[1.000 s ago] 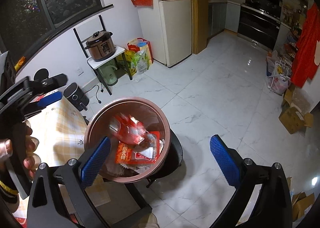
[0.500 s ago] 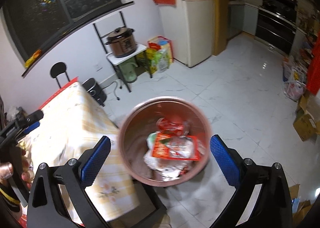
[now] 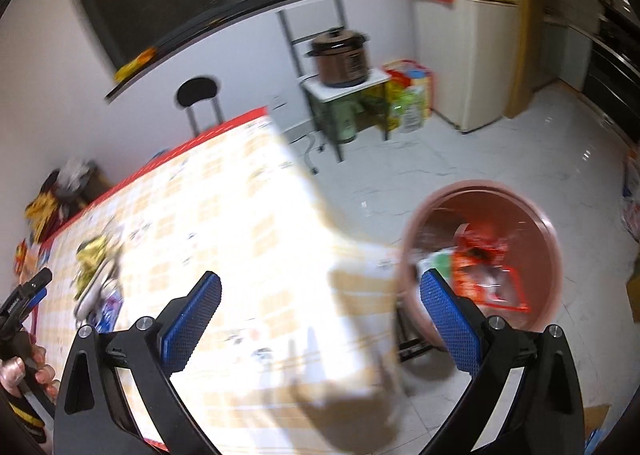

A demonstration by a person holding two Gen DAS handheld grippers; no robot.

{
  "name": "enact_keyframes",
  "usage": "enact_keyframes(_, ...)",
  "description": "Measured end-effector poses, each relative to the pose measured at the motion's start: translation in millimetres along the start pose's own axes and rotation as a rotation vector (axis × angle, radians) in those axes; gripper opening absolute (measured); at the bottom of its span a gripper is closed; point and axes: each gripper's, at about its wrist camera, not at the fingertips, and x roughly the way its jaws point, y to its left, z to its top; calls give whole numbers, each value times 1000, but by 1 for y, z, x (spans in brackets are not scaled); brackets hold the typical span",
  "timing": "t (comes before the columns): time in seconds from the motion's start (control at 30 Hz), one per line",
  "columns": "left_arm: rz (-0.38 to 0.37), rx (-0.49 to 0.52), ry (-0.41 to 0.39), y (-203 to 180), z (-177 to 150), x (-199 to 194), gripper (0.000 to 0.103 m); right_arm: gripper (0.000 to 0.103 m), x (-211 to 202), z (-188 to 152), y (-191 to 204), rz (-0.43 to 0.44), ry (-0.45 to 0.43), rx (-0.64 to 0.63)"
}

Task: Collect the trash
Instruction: 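Return both tools to the table toward the gold foil and clear container, then grasp the gold foil wrapper with the right tool while the left tool grasps the clear plastic container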

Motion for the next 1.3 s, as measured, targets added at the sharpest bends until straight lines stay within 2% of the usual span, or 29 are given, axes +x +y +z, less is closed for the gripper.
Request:
enact_keyframes(0.17,107,-95,5,94,-17,-22,96,98,19,-5,65,52,41,-84)
enact_keyframes(0.27,134,-141,3,135,-24,-33,96,98,28,-7,101,87,58,-127)
enact_keyframes(0.43,138,-186,-9,178,-34,-49,96,98,47,-13,161,159,92,-166)
enact_keyframes(0.73,121,-216,-1,223,-36,-45,94,96,76,-20,253,238,123,-209)
enact_keyframes(0.93,101,-240,15,247,-34,-31,92,87,95,-18,295,270,146,-211)
enact_keyframes(1.13,85,-246,41,262,-30,-15,91,81,110,-21,334,298,162,-264)
enact_keyframes(1.3,76,-243,55,266,-26,-6,89,69,127,-18,350,315,161,-240)
